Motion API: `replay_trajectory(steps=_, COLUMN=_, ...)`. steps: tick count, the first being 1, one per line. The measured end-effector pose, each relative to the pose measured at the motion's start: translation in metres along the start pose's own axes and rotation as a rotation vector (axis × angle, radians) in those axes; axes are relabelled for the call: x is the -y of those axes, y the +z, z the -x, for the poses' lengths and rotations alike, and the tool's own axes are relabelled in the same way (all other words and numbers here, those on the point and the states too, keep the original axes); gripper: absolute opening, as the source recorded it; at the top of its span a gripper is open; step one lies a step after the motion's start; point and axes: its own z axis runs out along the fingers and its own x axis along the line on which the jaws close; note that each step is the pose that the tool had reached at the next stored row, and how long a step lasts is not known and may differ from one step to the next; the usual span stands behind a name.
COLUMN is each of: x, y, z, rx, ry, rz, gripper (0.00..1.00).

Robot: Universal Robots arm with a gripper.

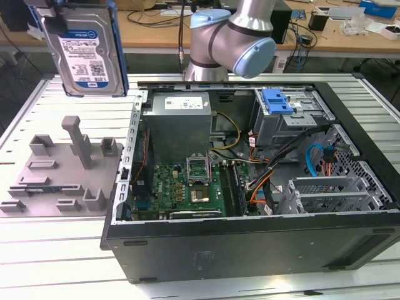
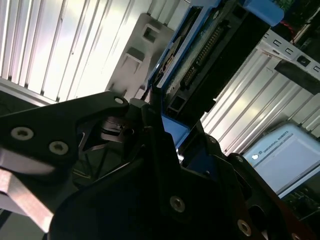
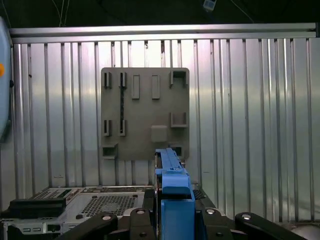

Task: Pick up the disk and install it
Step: 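Pick up the disk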

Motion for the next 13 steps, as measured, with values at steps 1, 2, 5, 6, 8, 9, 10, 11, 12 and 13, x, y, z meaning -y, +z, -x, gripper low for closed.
replay_trajectory(steps=1, x=0.0033, y=0.0000, z=-0.0011, rx=0.0000, ry=0.000, rz=0.0002, gripper=0.37)
replay_trajectory(steps=2, x=0.0065, y=-0.0001, z=-0.0023, rx=0.0001, ry=0.000, rz=0.0003, gripper=0.37)
replay_trajectory(steps=5, x=0.0221, y=-0.0004, z=-0.0076, rx=0.0000, ry=0.000, rz=0.0015, gripper=0.37)
replay_trajectory(steps=6, x=0.0253, y=-0.0005, z=-0.0087, rx=0.0000, ry=0.000, rz=0.0017, gripper=0.37)
replay_trajectory(steps=8, x=0.0330, y=-0.0007, z=-0.0117, rx=0.0000, ry=0.000, rz=0.0022, gripper=0.37)
replay_trajectory(steps=9, x=0.0390, y=-0.0008, z=-0.0141, rx=0.0000, ry=0.000, rz=0.0026, gripper=0.37)
replay_trajectory(steps=10, x=0.0420, y=-0.0008, z=-0.0152, rx=-0.0001, ry=0.000, rz=0.0027, gripper=0.37)
replay_trajectory(steps=11, x=0.0445, y=-0.0009, z=-0.0161, rx=-0.0001, ry=0.000, rz=0.0030, gripper=0.37)
replay_trajectory(steps=12, x=0.0474, y=-0.0010, z=-0.0172, rx=0.0000, ry=0.000, rz=0.0030, gripper=0.37)
replay_trajectory(steps=13, x=0.0501, y=-0.0010, z=-0.0182, rx=-0.0001, ry=0.000, rz=0.0032, gripper=0.37)
